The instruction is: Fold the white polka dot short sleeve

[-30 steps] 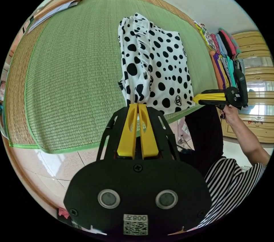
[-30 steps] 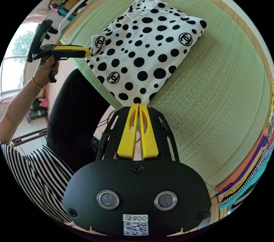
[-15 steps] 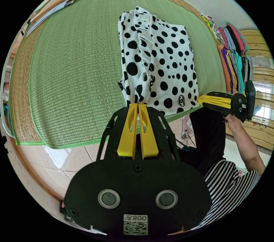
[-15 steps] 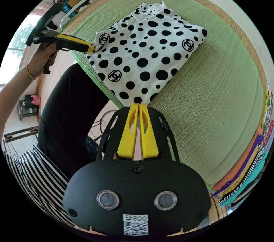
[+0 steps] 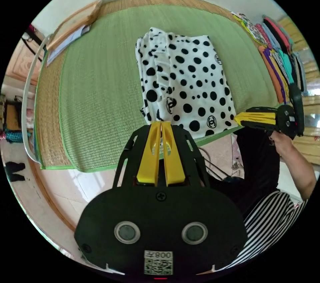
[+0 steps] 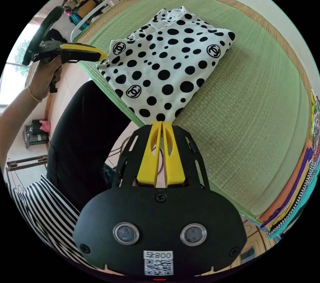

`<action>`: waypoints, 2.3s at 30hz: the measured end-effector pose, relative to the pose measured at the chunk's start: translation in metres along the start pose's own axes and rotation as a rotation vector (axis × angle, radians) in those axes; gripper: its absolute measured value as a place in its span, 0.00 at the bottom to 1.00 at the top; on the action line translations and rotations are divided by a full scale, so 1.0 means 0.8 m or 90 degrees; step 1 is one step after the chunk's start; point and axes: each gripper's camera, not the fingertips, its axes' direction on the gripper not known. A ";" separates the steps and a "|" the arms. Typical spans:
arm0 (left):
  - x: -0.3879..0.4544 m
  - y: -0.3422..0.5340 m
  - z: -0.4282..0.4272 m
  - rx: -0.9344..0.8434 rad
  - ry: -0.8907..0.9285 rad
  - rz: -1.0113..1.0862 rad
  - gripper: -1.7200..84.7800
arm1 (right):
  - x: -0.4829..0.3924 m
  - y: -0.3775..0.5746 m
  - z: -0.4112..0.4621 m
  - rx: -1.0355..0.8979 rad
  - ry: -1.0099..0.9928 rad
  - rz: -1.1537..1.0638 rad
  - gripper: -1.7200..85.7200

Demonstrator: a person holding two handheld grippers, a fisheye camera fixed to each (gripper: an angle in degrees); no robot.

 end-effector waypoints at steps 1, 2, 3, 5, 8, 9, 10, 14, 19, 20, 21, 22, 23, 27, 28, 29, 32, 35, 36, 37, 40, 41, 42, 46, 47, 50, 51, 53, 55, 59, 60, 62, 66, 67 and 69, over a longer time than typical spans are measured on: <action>0.018 0.000 -0.005 0.021 -0.004 0.024 0.02 | 0.009 0.006 -0.002 0.006 -0.017 0.012 0.02; 0.037 0.000 -0.009 0.038 -0.001 0.047 0.02 | 0.013 0.008 -0.002 0.008 -0.025 0.016 0.02; 0.045 0.000 -0.010 0.046 0.003 0.056 0.02 | 0.021 0.014 -0.004 0.013 -0.041 0.024 0.02; 0.083 0.001 -0.012 0.080 0.035 0.094 0.02 | 0.034 0.023 -0.006 0.020 -0.068 0.037 0.02; 0.133 0.003 0.000 0.093 0.100 0.149 0.03 | 0.060 0.038 -0.010 0.033 -0.120 0.062 0.02; 0.142 0.003 0.006 0.086 0.113 0.163 0.03 | 0.072 0.045 -0.013 0.043 -0.148 0.075 0.02; 0.162 0.003 0.017 0.068 0.129 0.189 0.03 | 0.085 0.054 -0.016 0.055 -0.180 0.086 0.02; 0.217 0.007 0.058 0.014 0.114 0.254 0.03 | 0.124 0.085 -0.025 0.091 -0.259 0.126 0.02; 0.254 0.015 0.084 -0.008 0.084 0.298 0.03 | 0.181 0.128 -0.021 0.123 -0.389 0.177 0.03; 0.260 0.017 0.090 -0.018 0.070 0.304 0.03 | 0.185 0.131 -0.019 0.120 -0.396 0.180 0.04; 0.262 0.018 0.094 -0.023 0.064 0.305 0.03 | 0.193 0.136 -0.016 0.118 -0.402 0.189 0.04; 0.266 0.020 0.098 -0.022 0.050 0.306 0.03 | 0.201 0.141 -0.013 0.118 -0.415 0.197 0.05; 0.269 0.022 0.100 -0.019 0.046 0.307 0.03 | 0.205 0.142 -0.011 0.118 -0.425 0.199 0.05; 0.275 0.028 0.105 -0.026 0.038 0.314 0.03 | 0.226 0.151 -0.005 0.118 -0.469 0.210 0.08; 0.276 0.031 0.106 -0.026 0.038 0.314 0.03 | 0.231 0.152 -0.003 0.116 -0.478 0.214 0.08; 0.275 0.034 0.105 -0.026 0.043 0.309 0.03 | 0.234 0.153 -0.003 0.115 -0.483 0.215 0.09; 0.268 0.043 0.099 -0.009 0.062 0.295 0.03 | 0.247 0.157 -0.001 0.120 -0.510 0.225 0.10; 0.257 0.053 0.095 0.002 0.082 0.277 0.03 | 0.257 0.159 0.000 0.121 -0.526 0.232 0.10; 0.255 0.055 0.094 0.005 0.086 0.275 0.03 | 0.261 0.159 0.002 0.119 -0.533 0.238 0.10; 0.251 0.059 0.093 0.006 0.090 0.273 0.03 | 0.265 0.160 0.004 0.118 -0.543 0.245 0.11; 0.241 0.070 0.090 0.012 0.090 0.274 0.03 | 0.274 0.161 0.011 0.121 -0.572 0.264 0.11; 0.237 0.074 0.090 0.012 0.091 0.274 0.03 | 0.275 0.161 0.012 0.120 -0.579 0.267 0.11; 0.234 0.076 0.090 0.012 0.091 0.274 0.03 | 0.278 0.161 0.015 0.120 -0.587 0.273 0.11; 0.214 0.090 0.088 0.013 0.093 0.274 0.03 | 0.287 0.161 0.021 0.122 -0.605 0.295 0.10; 0.206 0.095 0.087 0.014 0.094 0.274 0.03 | 0.288 0.161 0.022 0.122 -0.608 0.297 0.10; 0.186 0.106 0.085 0.016 0.097 0.271 0.03 | 0.293 0.160 0.026 0.123 -0.621 0.306 0.09; 0.181 0.108 0.084 0.016 0.098 0.270 0.03 | 0.294 0.159 0.027 0.123 -0.622 0.307 0.09; 0.162 0.118 0.083 0.013 0.101 0.263 0.03 | 0.294 0.157 0.028 0.121 -0.621 0.305 0.08; 0.145 0.125 0.083 0.011 0.108 0.254 0.03 | 0.294 0.155 0.029 0.116 -0.619 0.307 0.06; 0.092 0.142 0.075 0.018 0.155 0.208 0.03 | 0.295 0.156 0.029 0.112 -0.617 0.306 0.05; 0.083 0.145 0.073 0.020 0.164 0.199 0.03 | 0.295 0.156 0.028 0.115 -0.619 0.305 0.05; 0.038 0.158 0.066 0.029 0.197 0.146 0.02 | 0.295 0.157 0.025 0.117 -0.616 0.306 0.04; -0.048 0.189 0.057 0.042 0.280 0.036 0.02 | 0.298 0.158 0.018 0.119 -0.613 0.303 0.04; -0.080 0.202 0.055 0.052 0.309 -0.008 0.02 | 0.297 0.158 0.015 0.123 -0.616 0.301 0.04; -0.129 0.224 0.053 0.073 0.366 -0.081 0.02 | 0.296 0.157 0.010 0.130 -0.626 0.297 0.04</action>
